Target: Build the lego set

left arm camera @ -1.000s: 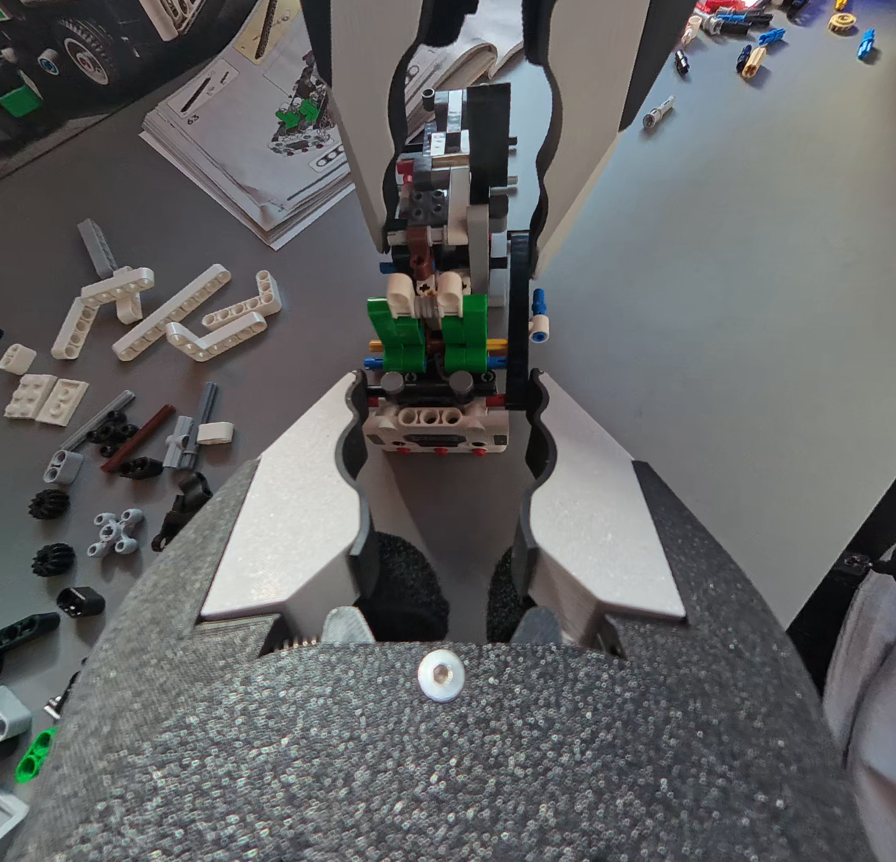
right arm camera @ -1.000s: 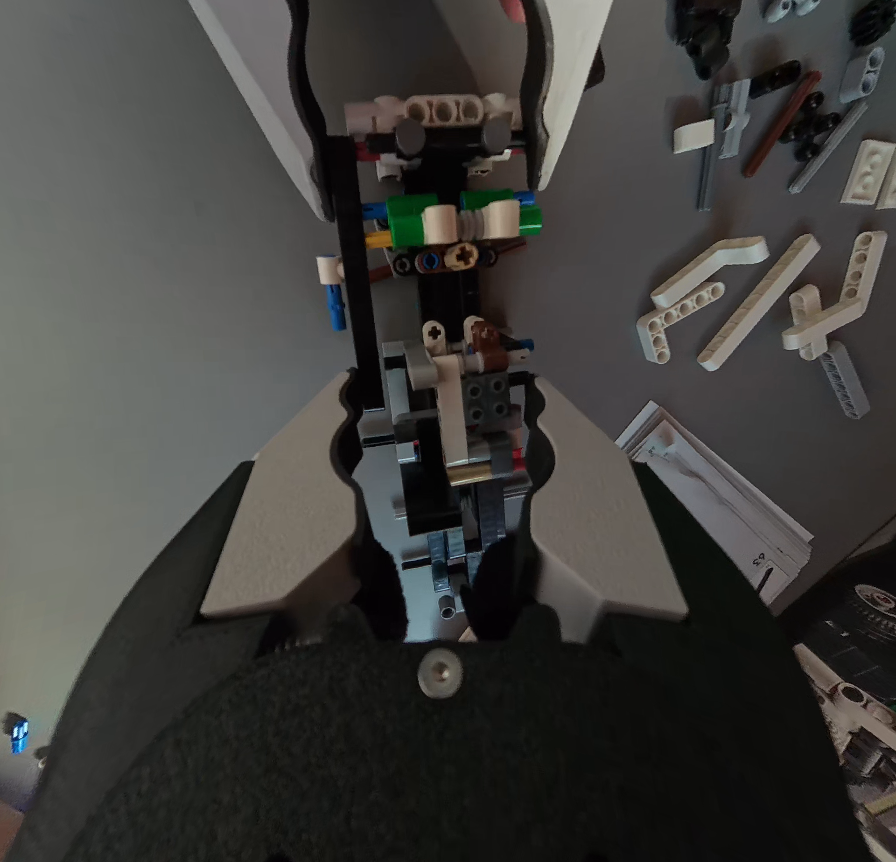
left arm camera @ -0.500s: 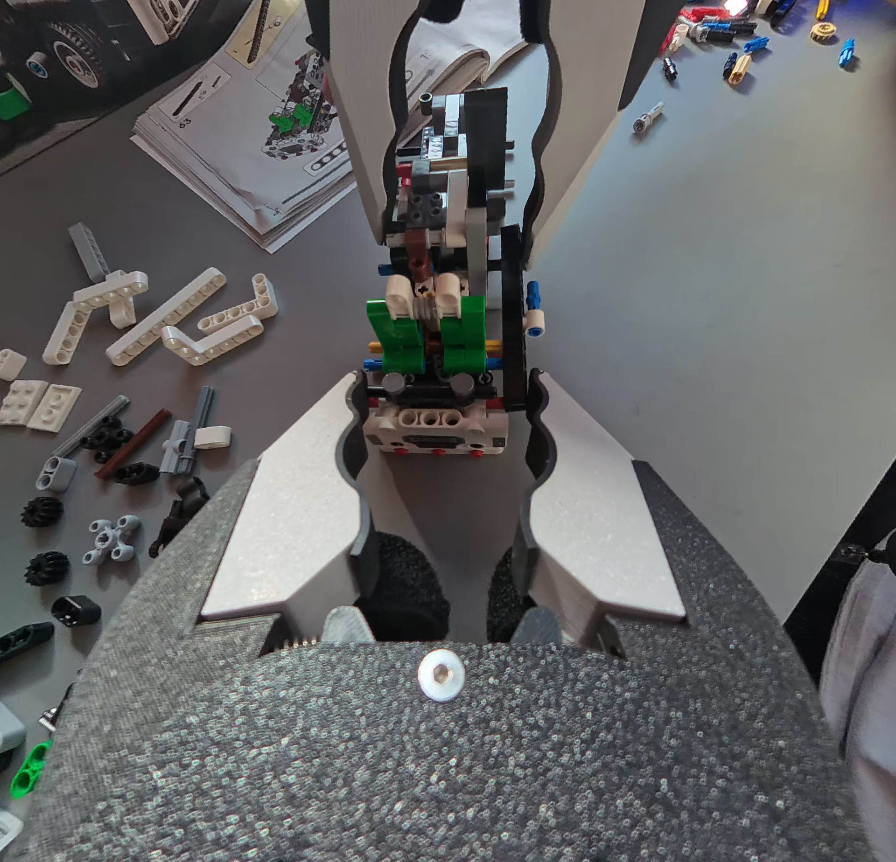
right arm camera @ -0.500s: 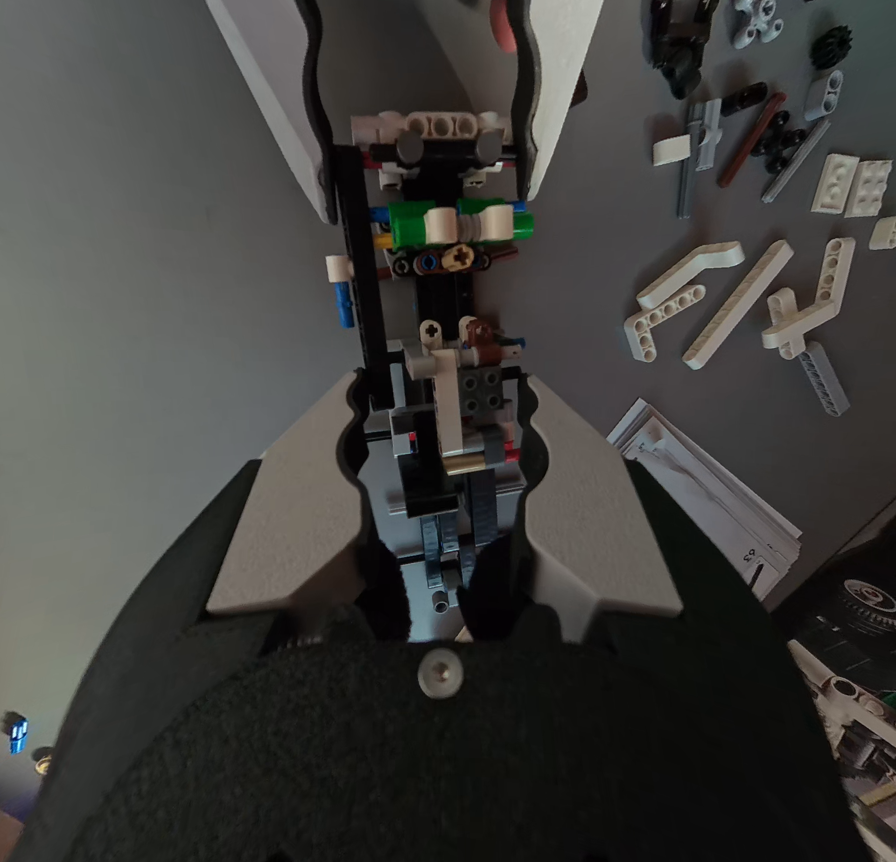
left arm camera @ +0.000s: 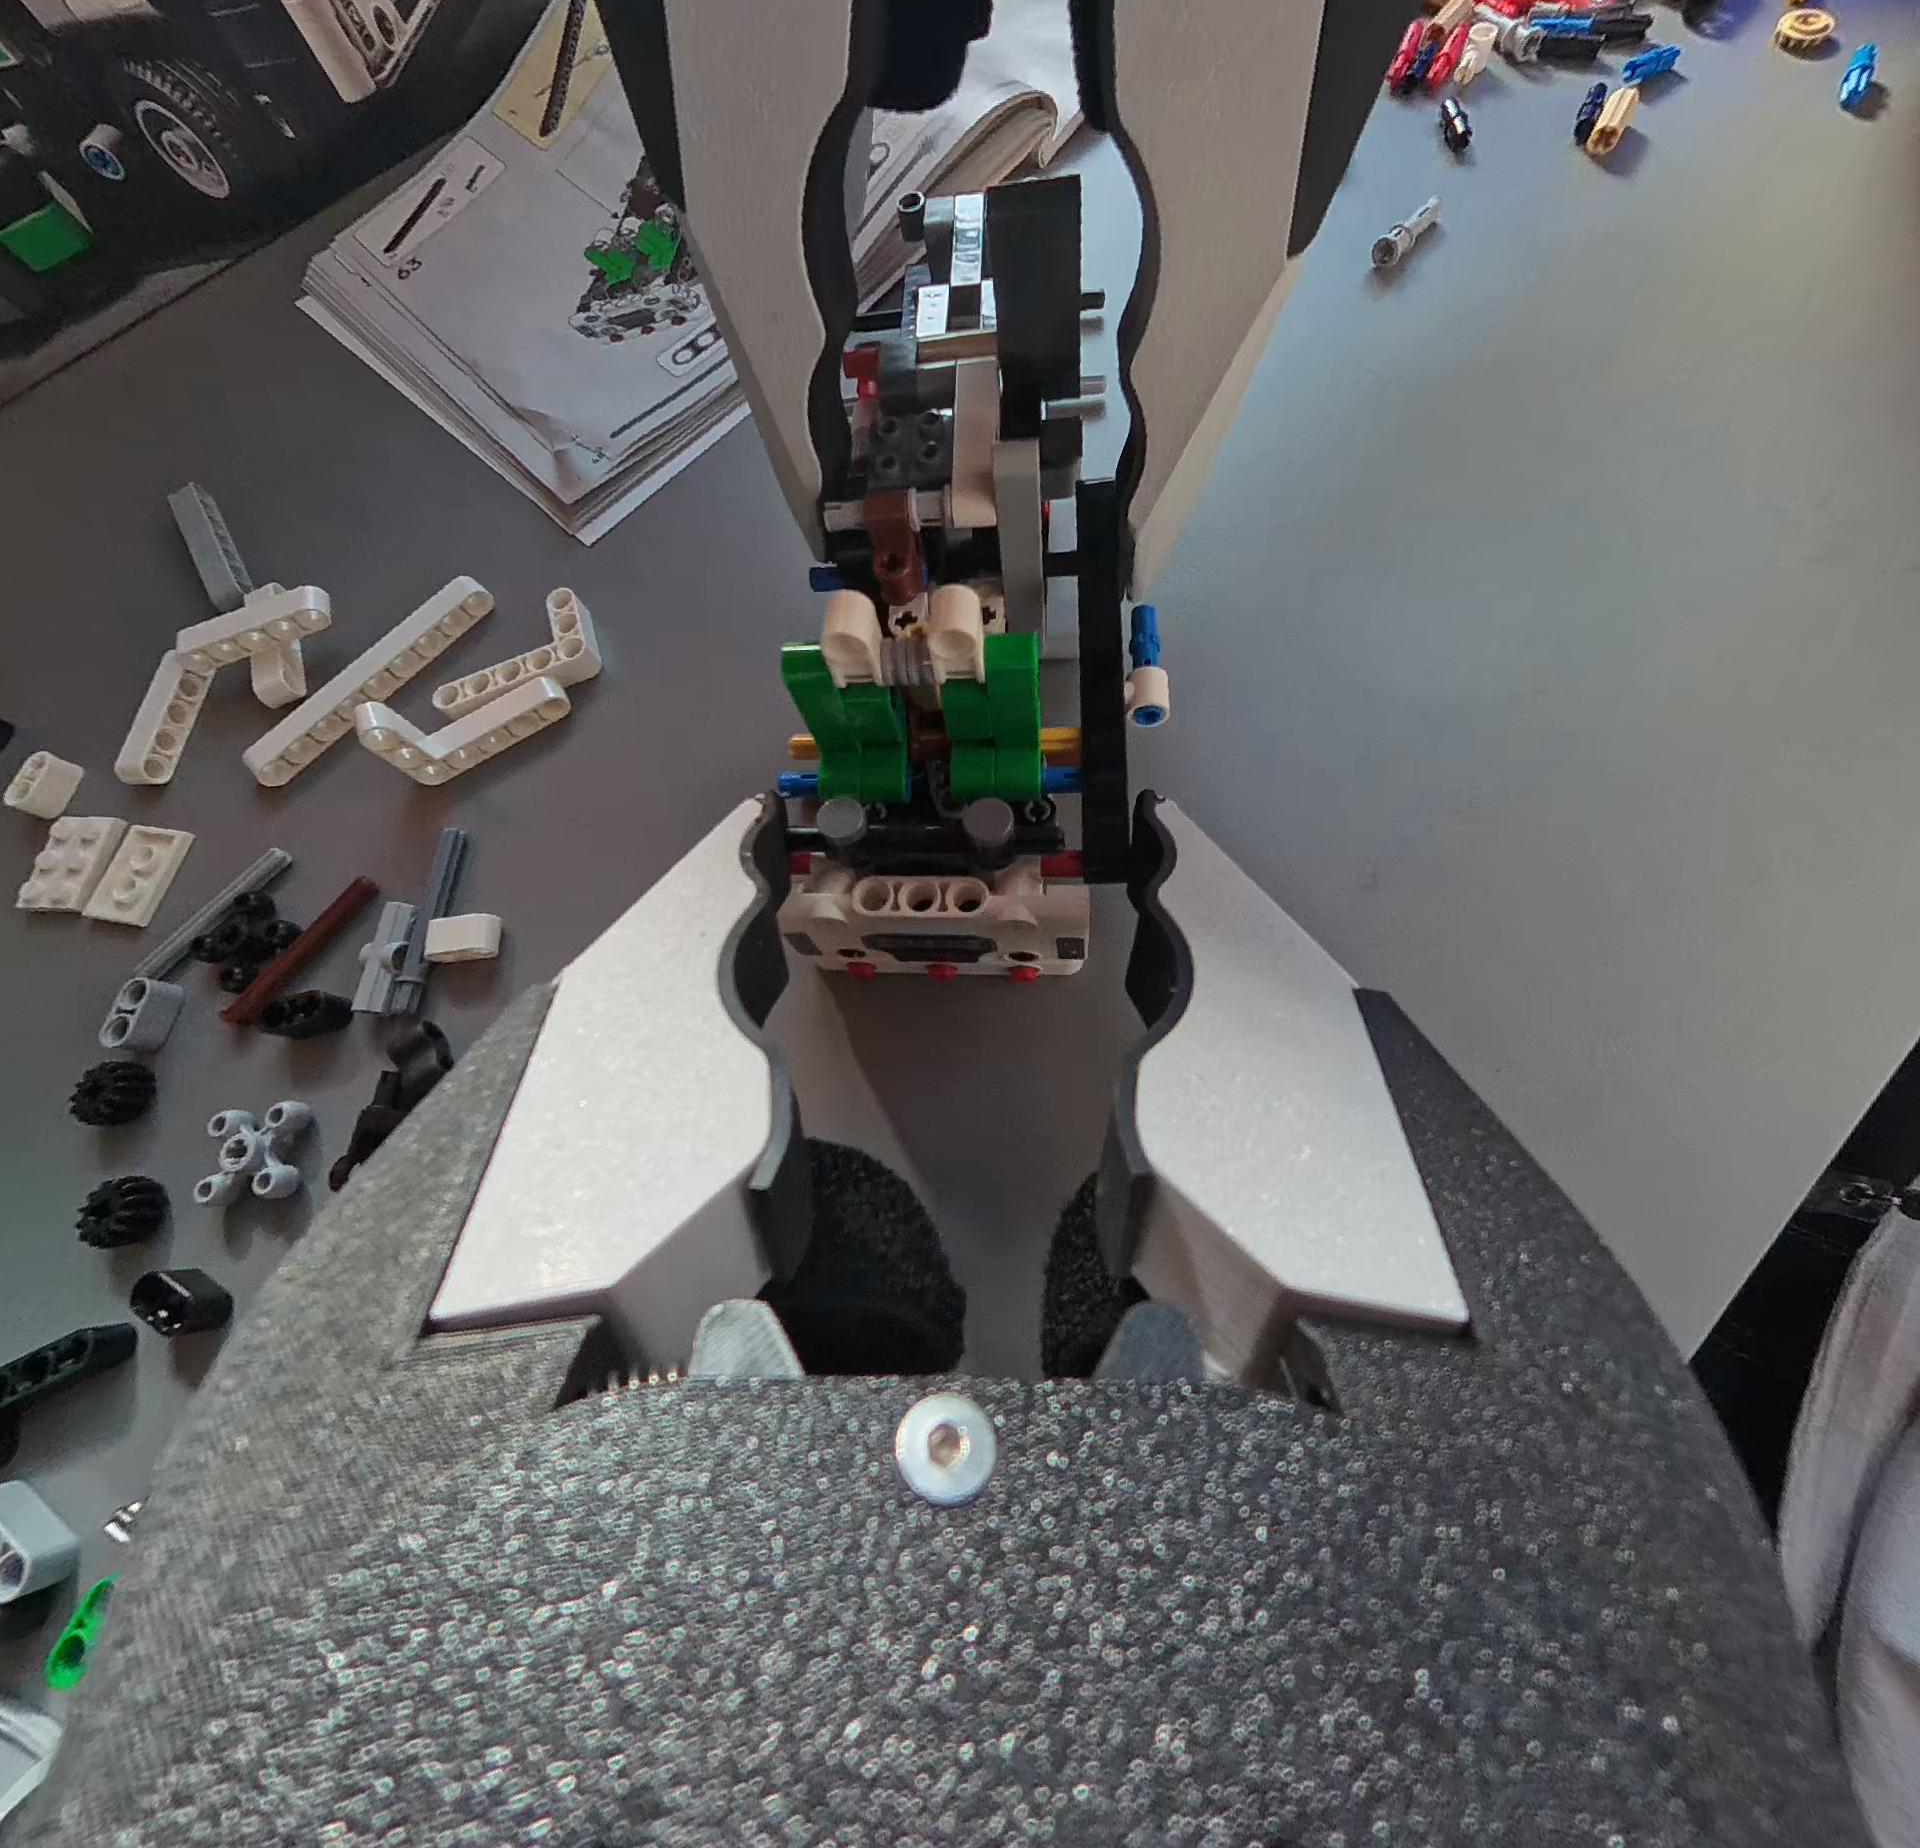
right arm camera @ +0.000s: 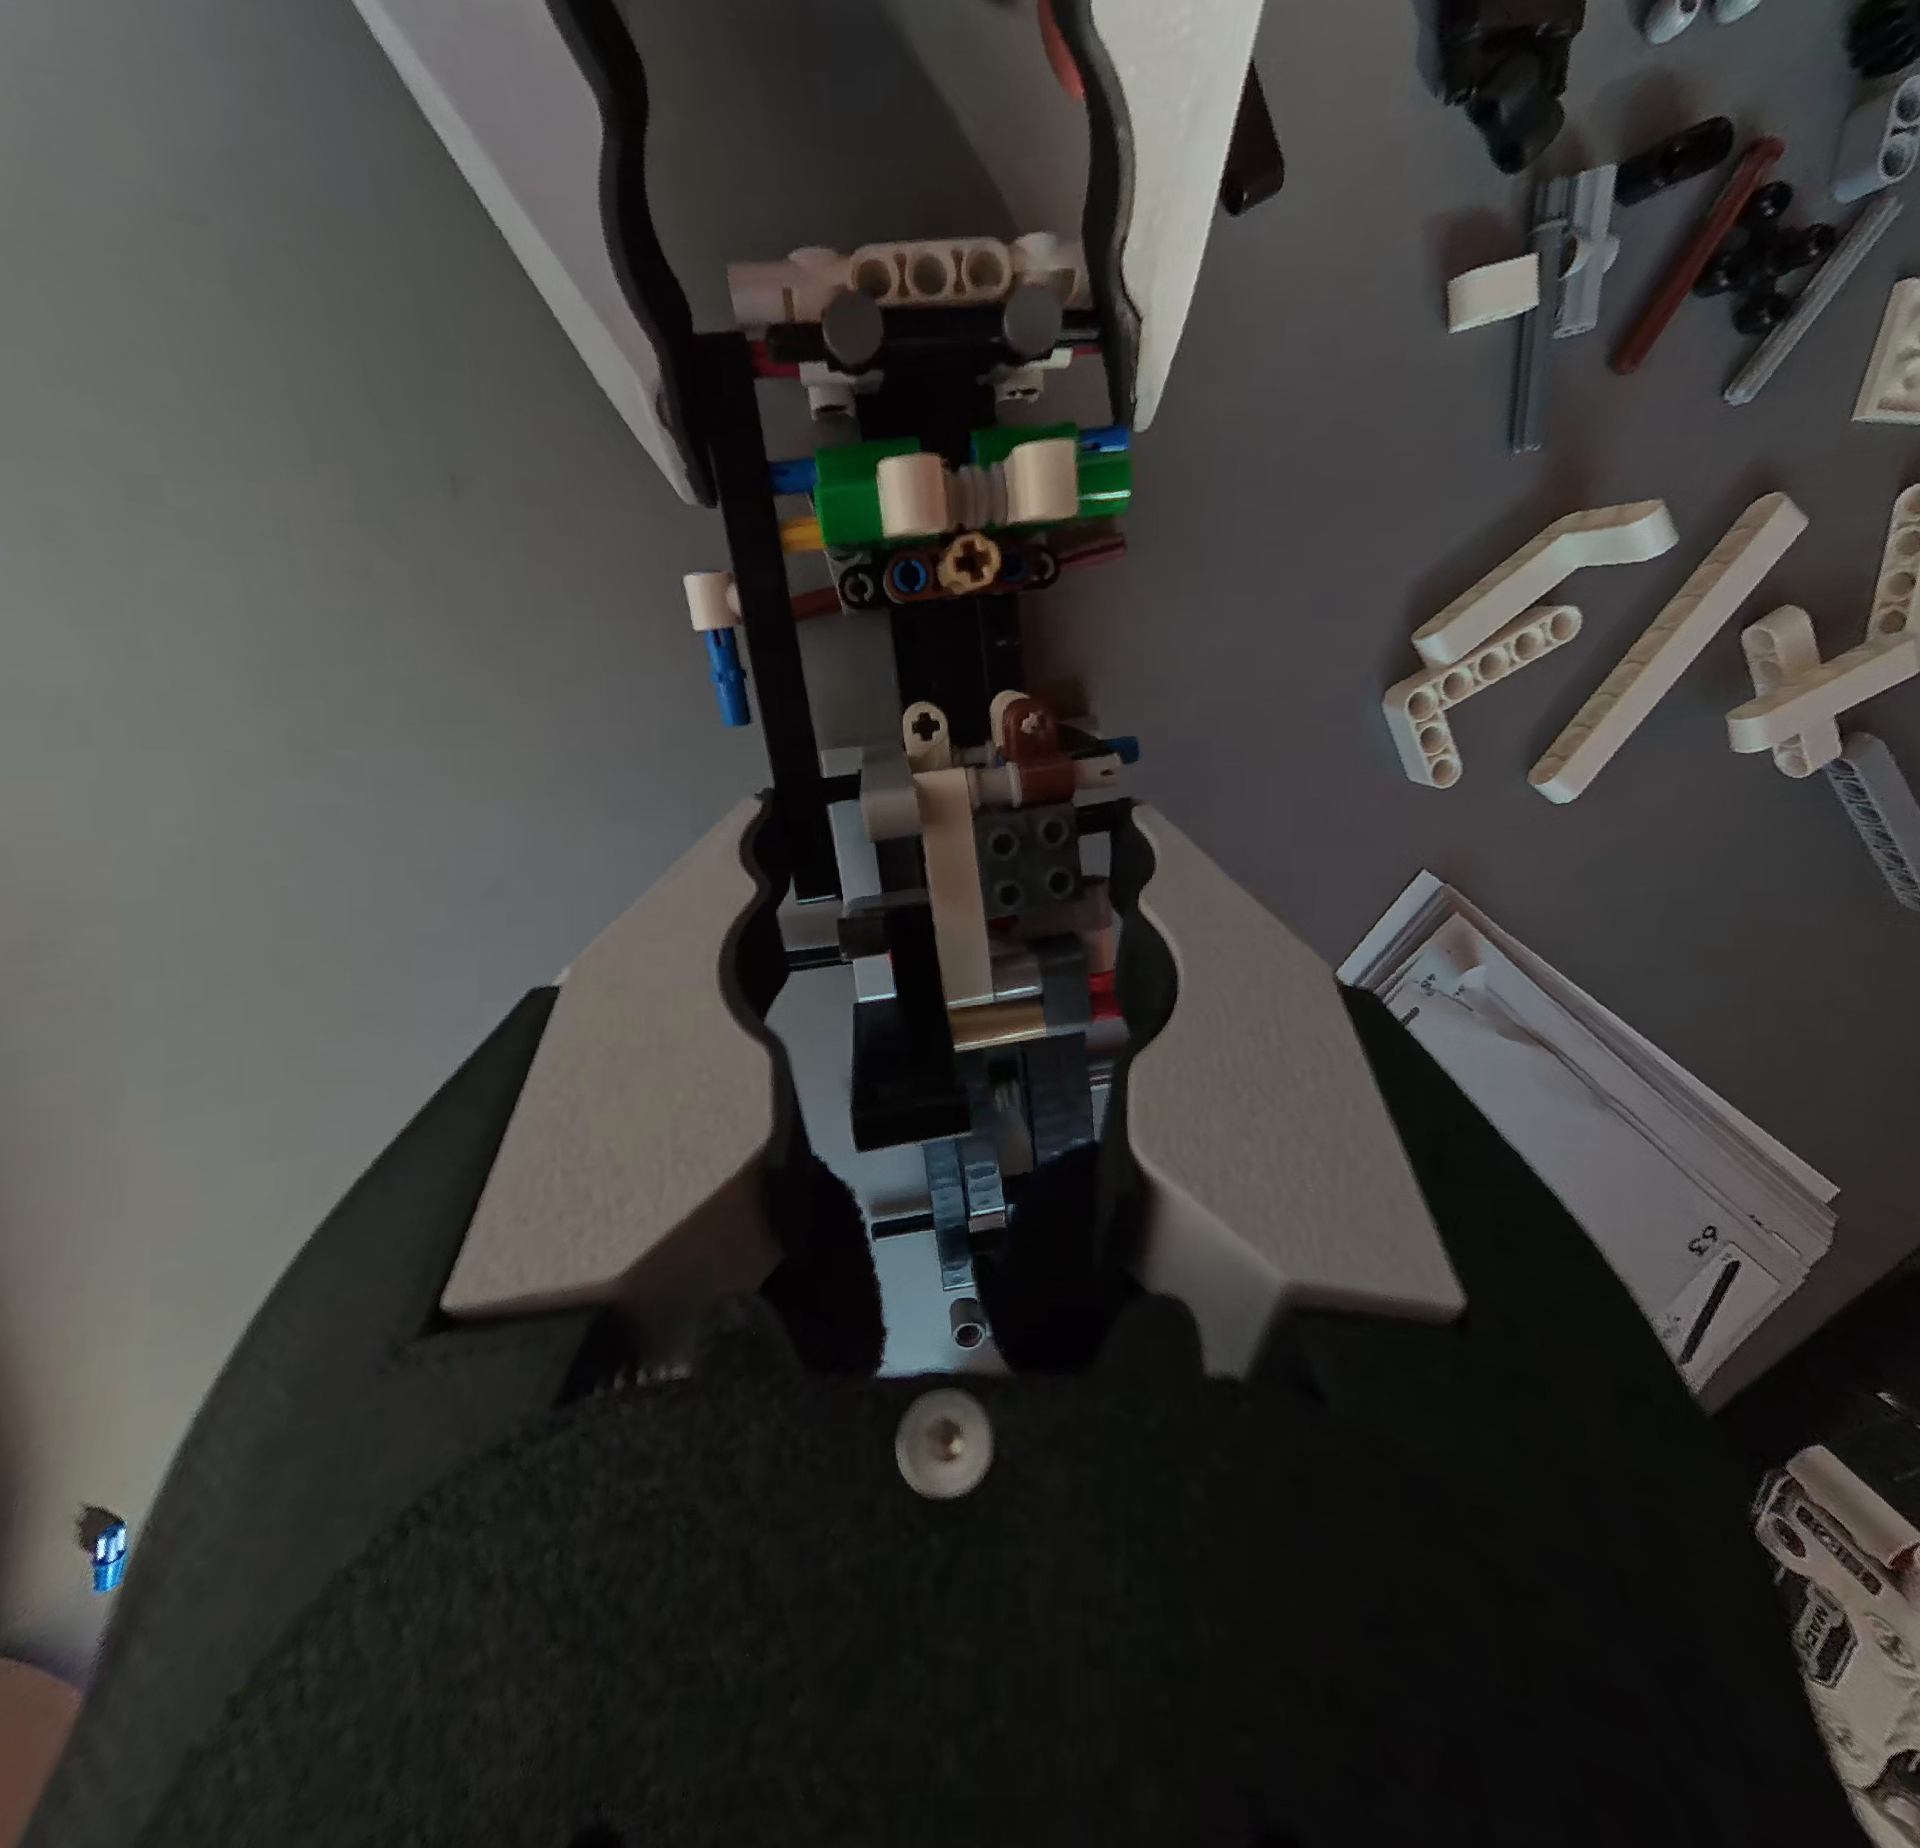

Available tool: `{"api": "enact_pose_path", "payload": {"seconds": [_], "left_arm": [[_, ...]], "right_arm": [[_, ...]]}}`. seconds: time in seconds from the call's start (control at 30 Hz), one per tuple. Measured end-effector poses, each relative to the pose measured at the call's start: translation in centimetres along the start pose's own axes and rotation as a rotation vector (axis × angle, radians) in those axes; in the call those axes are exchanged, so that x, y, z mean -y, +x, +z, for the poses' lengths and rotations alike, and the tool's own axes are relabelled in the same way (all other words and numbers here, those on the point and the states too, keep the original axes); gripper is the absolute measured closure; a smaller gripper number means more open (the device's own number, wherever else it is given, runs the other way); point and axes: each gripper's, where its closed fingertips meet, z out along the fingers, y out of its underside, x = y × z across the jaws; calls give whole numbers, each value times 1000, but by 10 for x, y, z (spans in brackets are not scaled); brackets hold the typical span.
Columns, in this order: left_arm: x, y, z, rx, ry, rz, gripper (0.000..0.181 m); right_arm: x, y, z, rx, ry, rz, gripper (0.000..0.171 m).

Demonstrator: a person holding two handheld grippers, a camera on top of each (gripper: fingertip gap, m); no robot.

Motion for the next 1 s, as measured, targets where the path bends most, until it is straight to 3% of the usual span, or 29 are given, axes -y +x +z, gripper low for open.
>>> {"api": "enact_pose_path", "payload": {"seconds": [0.27, 0.5, 0.6, 0.8, 1.0], "left_arm": [[0, 1, 0, 3, 1, -3, 116], [0, -1, 0, 11, 2, -6, 116], [0, -1, -1, 8, 2, -12, 116], [0, 0, -1, 11, 1, -1, 116], [-3, 2, -4, 19, 1, 42, 114]], "right_arm": [[0, 2, 1, -11, 3, -22, 118], [-1, 3, 0, -37, -4, -20, 116], [-4, -1, -1, -10, -18, 8, 107], [29, -7, -17, 19, 138, 8, 101], [42, -4, -5, 10, 152, -7, 102]]}}
